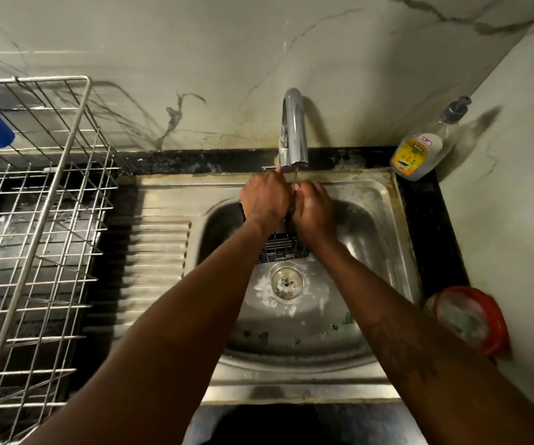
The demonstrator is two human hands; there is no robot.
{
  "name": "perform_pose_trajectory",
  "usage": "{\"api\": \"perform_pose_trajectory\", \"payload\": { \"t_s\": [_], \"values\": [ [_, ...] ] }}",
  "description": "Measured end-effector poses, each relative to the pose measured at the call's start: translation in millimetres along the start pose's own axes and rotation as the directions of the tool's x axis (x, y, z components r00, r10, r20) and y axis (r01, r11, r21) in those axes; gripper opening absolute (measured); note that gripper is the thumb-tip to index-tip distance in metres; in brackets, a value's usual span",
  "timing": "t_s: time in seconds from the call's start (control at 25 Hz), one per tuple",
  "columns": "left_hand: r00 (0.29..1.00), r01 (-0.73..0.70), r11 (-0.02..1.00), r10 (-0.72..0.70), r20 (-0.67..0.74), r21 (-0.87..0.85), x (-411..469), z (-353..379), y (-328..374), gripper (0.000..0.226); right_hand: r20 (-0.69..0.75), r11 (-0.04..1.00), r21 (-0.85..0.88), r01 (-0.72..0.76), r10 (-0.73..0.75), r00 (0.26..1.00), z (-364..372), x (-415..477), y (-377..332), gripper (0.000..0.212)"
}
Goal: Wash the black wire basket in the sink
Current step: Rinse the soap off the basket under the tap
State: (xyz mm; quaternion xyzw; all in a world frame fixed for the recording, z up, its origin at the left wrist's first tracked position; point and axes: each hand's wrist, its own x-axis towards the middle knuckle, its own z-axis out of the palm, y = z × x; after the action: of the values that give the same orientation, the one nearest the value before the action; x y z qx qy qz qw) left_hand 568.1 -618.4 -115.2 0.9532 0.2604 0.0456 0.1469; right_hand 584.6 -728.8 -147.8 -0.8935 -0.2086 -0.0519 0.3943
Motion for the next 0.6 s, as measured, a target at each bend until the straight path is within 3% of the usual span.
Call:
{"api": "perform_pose_trajectory", "payload": {
  "t_s": [0.12, 0.16, 0.24, 0.28, 0.36, 0.44, 0.48, 0.52, 0.6],
  "values": [
    [0.998, -0.036, 0.999, 0.035, -0.055, -0.012, -12, 1, 6, 0.035, -0.019, 0.998, 0.035, 0.057, -0.057, 0.998, -2, 7, 7, 0.025],
    [0.988, -0.134, 0.991, 0.133, -0.077, 0.0, -19, 2, 4, 0.035, -0.012, 0.998, 0.046, 0.036, -0.036, 0.999, -3, 12, 6, 0.026],
    [0.899, -0.412, 0.908, 0.418, -0.129, 0.073, -31, 5, -11, 0.031, -0.014, 0.999, 0.046, -0.009, 0.009, 1.0, -1, 17, 8, 0.028],
    [0.873, -0.468, 0.88, 0.475, -0.116, 0.083, -33, 5, -22, 0.033, -0.004, 0.999, 0.039, -0.038, 0.038, 0.999, 1, 19, 6, 0.031],
    [0.958, -0.281, 0.959, 0.279, -0.073, -0.029, -31, 5, -49, 0.039, 0.005, 0.998, -0.041, -0.054, 0.054, 0.999, 5, 26, -2, 0.042],
    [0.997, 0.02, 0.967, -0.038, -0.067, -0.252, -36, 8, -57, 0.047, 0.018, 0.973, -0.185, 0.135, -0.134, 0.991, 5, 29, -1, 0.044],
    [0.987, 0.098, 0.953, -0.13, -0.092, -0.286, -38, 12, -52, 0.051, 0.032, 0.915, -0.242, 0.323, -0.325, 0.945, 4, 26, 1, 0.037],
    [0.973, 0.166, 0.937, -0.206, -0.1, -0.308, -36, 14, -43, 0.055, 0.033, 0.812, -0.284, 0.509, -0.523, 0.852, 3, 20, 3, 0.029],
    [0.921, 0.336, 0.847, -0.387, -0.045, -0.412, -27, 10, -32, 0.06, -0.017, 0.662, -0.287, 0.693, -0.727, 0.687, 1, 9, 11, 0.017]
  ]
}}
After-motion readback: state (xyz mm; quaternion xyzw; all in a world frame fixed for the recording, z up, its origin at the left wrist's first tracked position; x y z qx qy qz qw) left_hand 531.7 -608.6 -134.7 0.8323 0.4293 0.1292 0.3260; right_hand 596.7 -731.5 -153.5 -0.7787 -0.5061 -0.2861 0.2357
